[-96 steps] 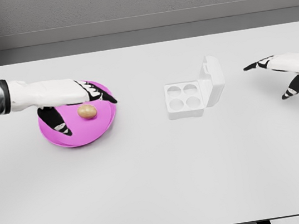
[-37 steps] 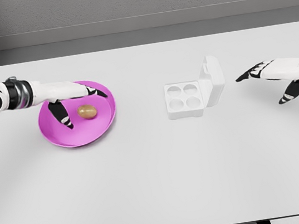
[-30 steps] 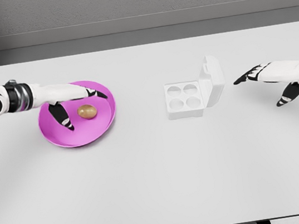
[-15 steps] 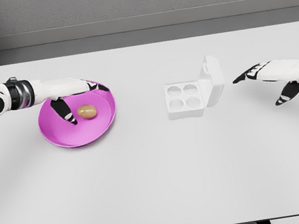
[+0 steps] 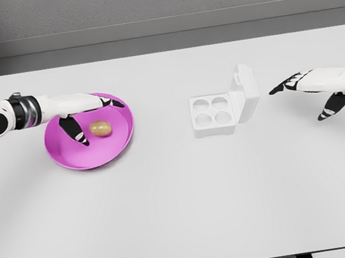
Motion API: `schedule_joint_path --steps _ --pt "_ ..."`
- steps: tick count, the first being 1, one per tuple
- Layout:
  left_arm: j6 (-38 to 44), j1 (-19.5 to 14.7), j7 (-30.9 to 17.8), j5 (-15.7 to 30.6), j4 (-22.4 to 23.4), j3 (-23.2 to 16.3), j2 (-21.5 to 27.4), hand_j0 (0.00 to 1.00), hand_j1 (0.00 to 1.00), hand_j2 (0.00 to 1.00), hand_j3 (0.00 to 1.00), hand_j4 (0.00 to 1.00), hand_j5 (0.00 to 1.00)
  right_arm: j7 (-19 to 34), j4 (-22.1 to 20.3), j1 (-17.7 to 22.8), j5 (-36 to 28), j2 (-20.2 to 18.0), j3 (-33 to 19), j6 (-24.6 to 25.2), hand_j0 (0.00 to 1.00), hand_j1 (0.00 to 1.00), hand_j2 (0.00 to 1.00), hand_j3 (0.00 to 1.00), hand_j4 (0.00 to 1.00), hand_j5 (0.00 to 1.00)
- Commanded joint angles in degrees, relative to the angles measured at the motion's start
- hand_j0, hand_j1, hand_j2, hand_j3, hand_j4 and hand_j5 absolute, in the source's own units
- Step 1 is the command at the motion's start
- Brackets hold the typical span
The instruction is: Pack egg into the box and close the box lid
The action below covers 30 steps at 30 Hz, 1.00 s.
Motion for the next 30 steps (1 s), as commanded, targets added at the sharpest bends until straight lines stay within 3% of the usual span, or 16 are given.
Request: schedule_joint_path --steps 1,25,30 --pt "0.3 0.0 0.0 0.2 0.7 0.1 -0.3 1.00 1.00 1.00 1.00 1.00 1.00 0.0 -0.1 0.0 -0.3 0.8 0.0 0.2 1.00 1.00 1.00 1.00 1.00 1.00" --pt "0.6 0.8 0.1 0.2 2.5 0.1 -1.4 1.00 1.00 1.00 1.00 1.00 1.00 0.0 -0.2 0.0 -0.2 0.3 0.1 0.1 1.00 1.00 1.00 1.00 1.00 1.00" --pt "0.6 1.1 0.1 0.2 2.5 0.1 -1.3 0.81 0.81 0.81 0.81 0.81 0.81 0.0 -0.3 0.0 -0.2 0.3 0.1 0.1 1.00 1.00 1.00 1.00 1.00 1.00"
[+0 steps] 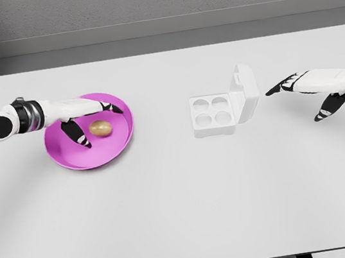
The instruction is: Pack egg into the box and close the box lid
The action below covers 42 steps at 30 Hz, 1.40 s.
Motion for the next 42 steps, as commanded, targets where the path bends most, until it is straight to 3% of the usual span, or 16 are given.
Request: schedule_joint_path --steps 1,12,27,33,42 --pt "0.0 0.0 0.0 0.2 0.0 0.1 0.0 0.78 0.78 0.78 0.78 0.78 0.78 0.0 0.0 0.0 -0.3 -0.1 0.0 0.1 1.00 1.00 1.00 1.00 1.00 1.00" --pt "-0.2 0.0 0.0 0.3 0.3 0.1 -0.4 0.57 0.57 0.57 0.57 0.57 0.57 0.0 0.0 0.0 -0.3 -0.1 0.0 0.1 1.00 1.00 1.00 1.00 1.00 1.00" --pt "0.0 0.1 -1.0 1.1 -0.1 0.2 -0.2 0.44 0.44 0.44 0.44 0.44 0.44 0.0 -0.2 0.0 -0.3 -0.1 0.0 0.1 1.00 1.00 1.00 1.00 1.00 1.00" --pt "-0.2 1.9 -3.4 1.3 -6.8 8.6 0.2 0.44 0.44 0.44 0.44 0.44 0.44 0.0 -0.5 0.0 -0.3 -0.2 0.0 0.0 1.00 1.00 1.00 1.00 1.00 1.00" --pt "0.1 1.1 -3.5 3.6 -9.5 9.9 -1.5 0.44 0.44 0.44 0.44 0.44 0.44 0.0 -0.6 0.0 -0.3 -0.3 0.0 0.0 1.00 1.00 1.00 1.00 1.00 1.00"
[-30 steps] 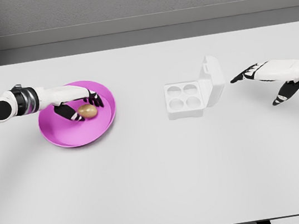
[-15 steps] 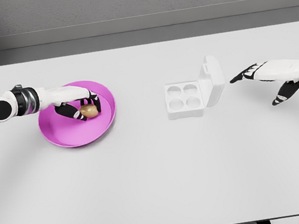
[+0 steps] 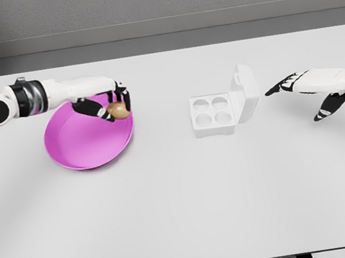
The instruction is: Pack egg into the box and close the box lid
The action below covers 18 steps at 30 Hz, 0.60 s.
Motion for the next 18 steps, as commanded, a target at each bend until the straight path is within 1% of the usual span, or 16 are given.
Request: schedule_joint_path --steps 1,6,12,18 --pt "0.2 0.0 0.0 0.5 -0.5 0.3 -1.4 0.44 0.44 0.44 0.44 0.44 0.44 0.0 0.0 0.0 -0.3 -0.1 0.0 0.1 1.00 1.00 1.00 1.00 1.00 1.00" --pt "0.2 0.0 0.0 0.3 -0.5 0.2 -5.2 0.44 0.44 0.44 0.44 0.44 0.44 0.0 -0.3 0.0 -0.3 -0.1 0.0 0.1 1.00 1.00 1.00 1.00 1.00 1.00" --pt "0.2 -0.1 0.1 0.2 -0.3 0.3 -6.7 0.44 0.44 0.44 0.44 0.44 0.44 0.0 -0.2 0.0 -0.3 -0.1 0.0 0.1 1.00 1.00 1.00 1.00 1.00 1.00" --pt "0.2 -0.1 0.1 0.1 0.1 0.6 -9.2 0.44 0.44 0.44 0.44 0.44 0.44 0.0 -0.2 0.0 -0.4 -0.2 0.0 0.2 1.00 1.00 1.00 1.00 1.00 1.00"
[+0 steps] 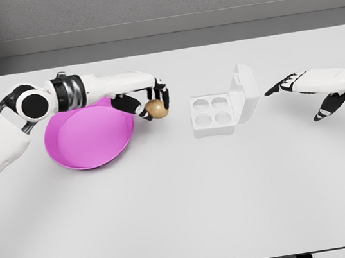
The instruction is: Pack egg into the box and close the box lid
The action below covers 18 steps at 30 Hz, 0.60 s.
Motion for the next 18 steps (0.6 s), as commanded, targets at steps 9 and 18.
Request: schedule_joint_path --steps 9,18 --pt "0.1 0.0 0.1 -0.2 1.2 0.0 -4.1 0.44 0.44 0.44 0.44 0.44 0.44 0.0 0.1 0.0 -0.4 -0.2 -0.1 0.2 1.00 1.00 1.00 1.00 1.00 1.00" --pt "0.1 -0.3 0.2 -0.2 4.0 0.1 -6.4 0.44 0.44 0.44 0.44 0.44 0.44 0.0 0.1 0.0 -0.4 -0.2 0.0 0.2 1.00 1.00 1.00 1.00 1.00 1.00"
